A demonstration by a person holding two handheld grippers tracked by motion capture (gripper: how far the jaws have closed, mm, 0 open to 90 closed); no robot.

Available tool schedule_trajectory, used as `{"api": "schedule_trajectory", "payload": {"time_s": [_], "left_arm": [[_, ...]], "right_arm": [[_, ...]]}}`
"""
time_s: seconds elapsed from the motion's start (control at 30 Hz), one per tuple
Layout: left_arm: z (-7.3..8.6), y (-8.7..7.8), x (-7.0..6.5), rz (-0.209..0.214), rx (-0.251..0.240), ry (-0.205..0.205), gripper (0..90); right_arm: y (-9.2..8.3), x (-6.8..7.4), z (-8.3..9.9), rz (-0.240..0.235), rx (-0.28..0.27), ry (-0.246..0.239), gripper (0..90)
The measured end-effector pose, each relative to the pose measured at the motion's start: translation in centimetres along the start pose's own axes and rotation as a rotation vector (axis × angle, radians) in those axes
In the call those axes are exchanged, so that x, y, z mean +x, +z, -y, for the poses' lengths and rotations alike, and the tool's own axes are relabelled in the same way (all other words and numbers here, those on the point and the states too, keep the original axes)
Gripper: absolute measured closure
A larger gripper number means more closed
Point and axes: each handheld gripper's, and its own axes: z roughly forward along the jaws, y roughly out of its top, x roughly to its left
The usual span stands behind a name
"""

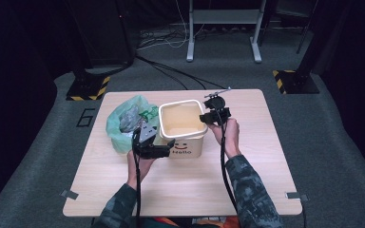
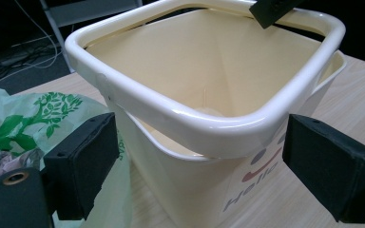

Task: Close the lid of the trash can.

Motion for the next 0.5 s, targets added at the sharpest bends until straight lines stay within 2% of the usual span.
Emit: {"api": "schedule_trajectory", "payload": {"time_s": [0.3,0.5], "left_arm": [[0.3,-0.1,0.8,0.031,-0.002,-0.023,13.5],[0.5,-0.4,1.2,0.021,-0.007,-0.039,14.4]], "right_arm": [[-0.6,0.3,0.8,0.006,-0.002,-0.006,67.5],[-0.7,0.7,1.1,0.005,0.002,-0.003,64.8]]}}
